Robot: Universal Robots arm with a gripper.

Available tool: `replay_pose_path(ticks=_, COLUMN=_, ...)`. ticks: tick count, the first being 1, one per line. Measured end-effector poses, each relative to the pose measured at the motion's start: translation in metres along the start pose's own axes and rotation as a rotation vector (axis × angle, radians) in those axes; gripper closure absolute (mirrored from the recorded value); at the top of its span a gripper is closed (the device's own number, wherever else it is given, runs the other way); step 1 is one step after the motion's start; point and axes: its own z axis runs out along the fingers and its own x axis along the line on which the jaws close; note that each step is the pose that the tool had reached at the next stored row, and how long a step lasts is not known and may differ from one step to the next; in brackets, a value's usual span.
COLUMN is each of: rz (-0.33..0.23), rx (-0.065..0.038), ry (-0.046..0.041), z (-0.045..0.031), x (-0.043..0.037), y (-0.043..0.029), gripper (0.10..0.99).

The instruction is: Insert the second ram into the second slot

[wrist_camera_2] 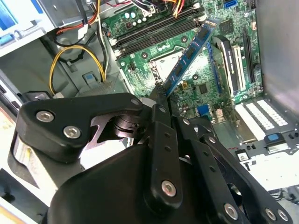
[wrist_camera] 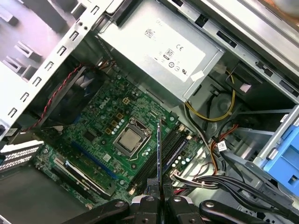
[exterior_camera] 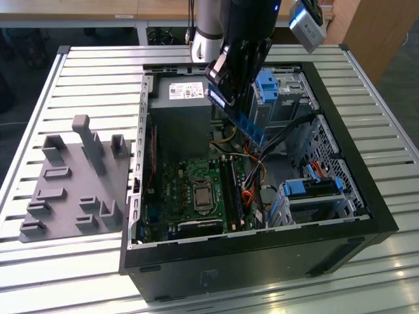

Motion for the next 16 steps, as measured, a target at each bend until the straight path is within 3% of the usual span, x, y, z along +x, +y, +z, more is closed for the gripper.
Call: replay_pose_path(ticks=16, rz=0.142, rx=0.002, ry=-0.0029, z=0.0001, x=0.0000, y=0.0000, gripper=0.949)
